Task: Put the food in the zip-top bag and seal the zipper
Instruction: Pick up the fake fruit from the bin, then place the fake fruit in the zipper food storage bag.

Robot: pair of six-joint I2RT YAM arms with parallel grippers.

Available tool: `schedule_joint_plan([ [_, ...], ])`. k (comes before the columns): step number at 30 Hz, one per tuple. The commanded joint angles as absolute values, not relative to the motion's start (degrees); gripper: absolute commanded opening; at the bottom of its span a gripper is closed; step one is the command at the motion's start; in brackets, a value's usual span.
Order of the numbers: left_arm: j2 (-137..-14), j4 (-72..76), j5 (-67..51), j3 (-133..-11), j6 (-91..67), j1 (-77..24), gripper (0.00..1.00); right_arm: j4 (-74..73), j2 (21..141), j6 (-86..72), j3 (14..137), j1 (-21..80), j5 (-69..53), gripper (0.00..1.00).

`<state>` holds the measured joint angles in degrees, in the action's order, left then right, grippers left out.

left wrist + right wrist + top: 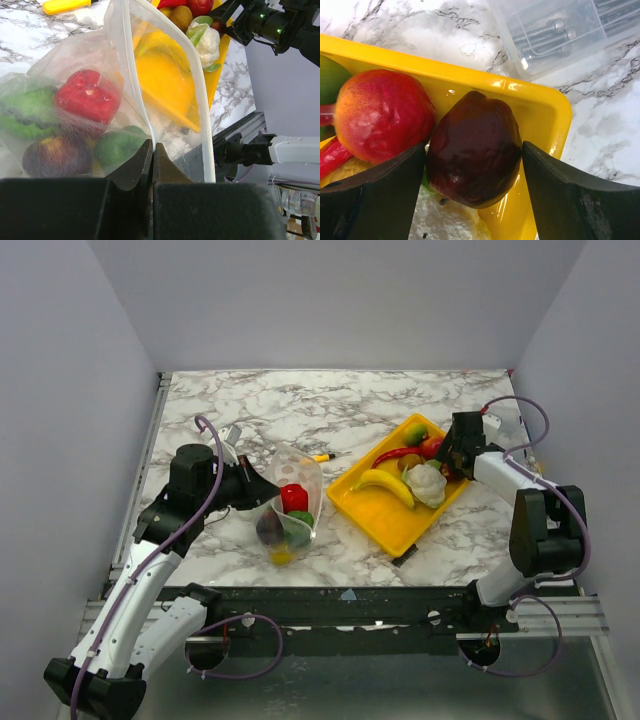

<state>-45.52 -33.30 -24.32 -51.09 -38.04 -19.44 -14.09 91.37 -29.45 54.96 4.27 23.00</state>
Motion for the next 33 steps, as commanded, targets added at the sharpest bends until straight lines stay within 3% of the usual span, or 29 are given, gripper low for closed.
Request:
schedule_joint_plan([
  [1, -45.63, -32.03, -26.04, -50.67, -38.23, -18.98, 0.0, -13.44, 94.14, -29.04, 54.38, 3.96, 21.69, 0.78],
  [17, -45.47, -31.26, -26.37, -50.29, -38.23, -18.98, 0.0, -19.31, 85.16, -28.45, 55.85, 3.95, 19.21, 0.51],
  [25, -43.83, -31.99, -26.33, -49.66, -37.54, -18.98, 0.0, -21.32, 79.29, -28.74, 55.74, 3.95, 17.96, 0.17],
  [33, -43.63, -31.76, -26.45, -49.79, -37.69, -18.98, 0.0, -20.91, 70.7, -27.73, 57.05, 4.04, -5.58, 0.0],
])
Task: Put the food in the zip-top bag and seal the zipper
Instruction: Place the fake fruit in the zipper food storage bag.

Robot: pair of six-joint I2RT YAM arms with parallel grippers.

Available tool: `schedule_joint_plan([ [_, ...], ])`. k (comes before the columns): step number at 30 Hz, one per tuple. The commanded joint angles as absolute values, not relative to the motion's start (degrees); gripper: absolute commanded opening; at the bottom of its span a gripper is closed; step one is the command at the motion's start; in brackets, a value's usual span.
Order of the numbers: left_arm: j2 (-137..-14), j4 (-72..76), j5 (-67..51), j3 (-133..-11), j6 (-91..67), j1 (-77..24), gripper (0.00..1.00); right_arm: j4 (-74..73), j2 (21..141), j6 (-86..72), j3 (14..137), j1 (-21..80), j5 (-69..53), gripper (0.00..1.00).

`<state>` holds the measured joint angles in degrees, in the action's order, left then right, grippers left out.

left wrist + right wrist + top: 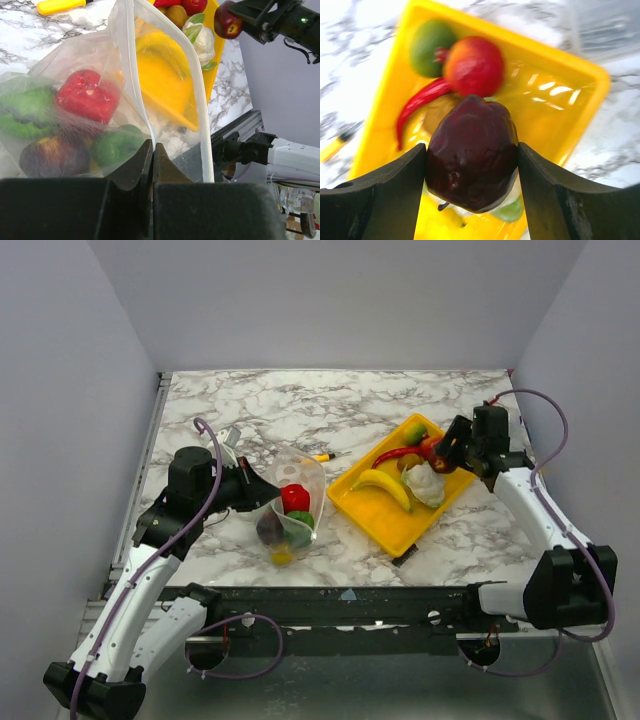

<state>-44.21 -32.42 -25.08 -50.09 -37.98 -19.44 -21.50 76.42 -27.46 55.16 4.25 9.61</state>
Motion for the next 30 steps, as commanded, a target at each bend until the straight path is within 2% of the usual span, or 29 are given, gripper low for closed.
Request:
schedule_joint_plan([
  [1, -43.62, -31.54, -26.58, -49.82, -37.84, -19.01, 0.0, -19.58, 68.93, -29.04, 56.56, 4.0, -9.34, 0.0],
  [5, -44.07, -31.28, -27.11, -50.08, -38.14, -18.98, 0.0, -11.02, 64.12, -36.64, 53.89, 4.95, -24.41, 0.01],
  [8, -44.07, -31.04, -27.24, -50.01, -38.32, -18.98, 0.0, -4.96, 62.81, -41.57, 53.72, 11.14, -28.71, 0.0],
  [17, -43.92, -31.14, -27.64, -49.91, -38.85, -18.98, 0.0, 1.13, 65.5, -42.8, 62.82, 38.94, -17.29, 0.0],
  [24, -43.87, -31.38, -27.42, -50.08, -38.85, -18.94, 0.0, 1.16, 70.25, -40.98, 67.14, 47.91, -11.52, 0.0],
  [30, -43.77, -31.5, -27.53, -49.98, -38.76, -18.98, 0.0, -7.75, 77.67, -35.79, 73.42, 54.38, 0.6, 0.01],
])
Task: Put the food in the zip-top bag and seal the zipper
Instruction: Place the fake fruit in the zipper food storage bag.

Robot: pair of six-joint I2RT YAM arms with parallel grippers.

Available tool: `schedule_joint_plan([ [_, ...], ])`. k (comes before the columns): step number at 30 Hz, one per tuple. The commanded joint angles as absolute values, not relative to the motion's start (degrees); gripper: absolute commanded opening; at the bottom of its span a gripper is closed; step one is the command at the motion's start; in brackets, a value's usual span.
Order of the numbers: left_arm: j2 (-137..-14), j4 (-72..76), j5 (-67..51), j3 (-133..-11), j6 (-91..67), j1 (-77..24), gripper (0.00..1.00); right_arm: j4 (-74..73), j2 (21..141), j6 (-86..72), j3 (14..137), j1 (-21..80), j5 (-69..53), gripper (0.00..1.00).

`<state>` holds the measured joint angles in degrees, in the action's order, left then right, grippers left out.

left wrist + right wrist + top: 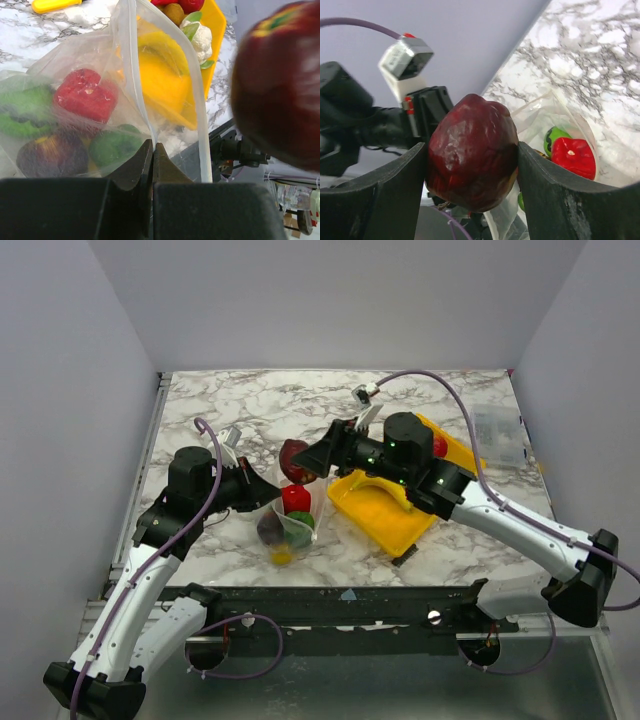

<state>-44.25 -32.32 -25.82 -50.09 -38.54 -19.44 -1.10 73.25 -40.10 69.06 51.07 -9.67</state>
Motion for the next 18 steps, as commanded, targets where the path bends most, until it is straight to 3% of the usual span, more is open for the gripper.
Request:
schedule_joint_plan([
  [1, -43.61, -31.62, -27.43, -49.92, -38.76, -18.98, 0.0, -9.25, 79.17, -35.05, 74.64, 54.93, 2.62, 0.01],
  [10, -40.26, -32.5, -22.61, -49.13, -38.56, -18.9, 0.0, -12.84, 82.81, -33.58, 75.97, 57.33, 9.98, 0.03],
  [15, -40.52, -32.04, -23.24, -49.06, -38.93, -18.9, 0.0, -12.42, 83.43, -33.65, 75.54, 57.47, 9.15, 0.13],
  [18, -40.4, -32.15, -23.29, -49.23, -39.02, -18.9, 0.0, -11.41, 84.75, -33.95, 75.55, 58.04, 7.32, 0.31],
])
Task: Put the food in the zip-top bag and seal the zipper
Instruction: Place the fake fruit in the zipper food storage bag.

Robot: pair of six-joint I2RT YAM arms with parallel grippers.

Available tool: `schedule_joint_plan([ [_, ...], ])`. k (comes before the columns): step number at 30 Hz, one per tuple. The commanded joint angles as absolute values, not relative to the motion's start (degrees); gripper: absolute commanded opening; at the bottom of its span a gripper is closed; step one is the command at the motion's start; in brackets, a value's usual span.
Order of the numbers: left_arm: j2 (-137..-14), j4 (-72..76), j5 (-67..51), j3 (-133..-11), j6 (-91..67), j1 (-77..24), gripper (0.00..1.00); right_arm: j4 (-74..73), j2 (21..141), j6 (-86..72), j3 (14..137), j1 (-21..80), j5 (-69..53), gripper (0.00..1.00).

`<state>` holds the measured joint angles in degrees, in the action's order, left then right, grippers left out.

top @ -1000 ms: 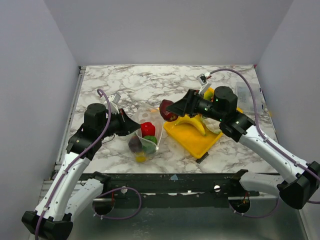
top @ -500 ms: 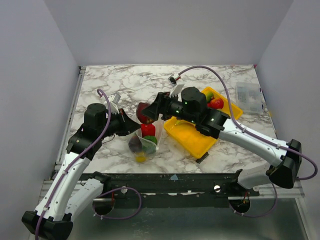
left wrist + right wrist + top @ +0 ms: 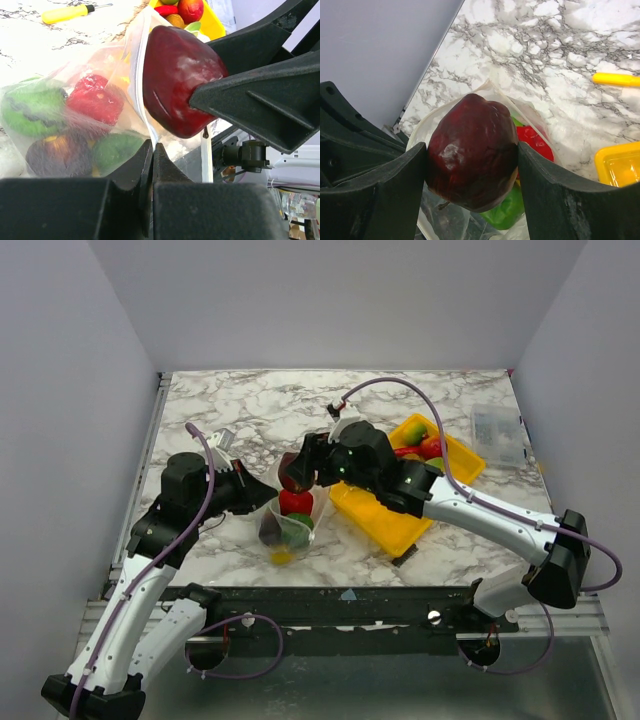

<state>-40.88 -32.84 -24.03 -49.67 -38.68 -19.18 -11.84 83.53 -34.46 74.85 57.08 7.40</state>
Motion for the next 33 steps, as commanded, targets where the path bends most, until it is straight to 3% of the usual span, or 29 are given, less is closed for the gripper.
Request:
schedule_joint_plan([
  [1, -40.35, -32.19, -23.23, -49.22, -38.98, -18.9, 0.0, -11.1, 85.09, -34.1, 75.6, 58.16, 6.62, 0.38],
  [5, -39.93, -32.47, -23.12, -48.96, -39.0, -18.9, 0.0, -8.34, 84.92, -34.66, 74.7, 58.18, 3.64, 0.71],
  [9, -39.46, -32.6, -22.92, -48.71, -39.02, -18.9, 0.0, -9.36, 84.44, -34.2, 74.89, 58.18, 4.46, 0.88],
  [11, -39.46, -32.46, -22.93, -48.45, -39.02, -18.9, 0.0, -10.68, 84.32, -33.89, 75.16, 58.17, 5.41, 0.92],
  [17, -39.69, -31.93, -23.38, -48.22, -39.29, -18.9, 0.0, -10.9, 82.08, -34.28, 73.72, 58.18, 7.33, 0.91],
  [26, -39.67, -31.92, -23.31, -48.04, -39.26, -18.9, 0.0, -14.06, 81.13, -33.67, 73.7, 58.21, 8.99, 0.63],
  [33, -39.7, -32.23, -22.9, -48.2, -38.94, -18.9, 0.0, -17.8, 77.61, -32.07, 72.95, 58.23, 17.82, 0.58],
])
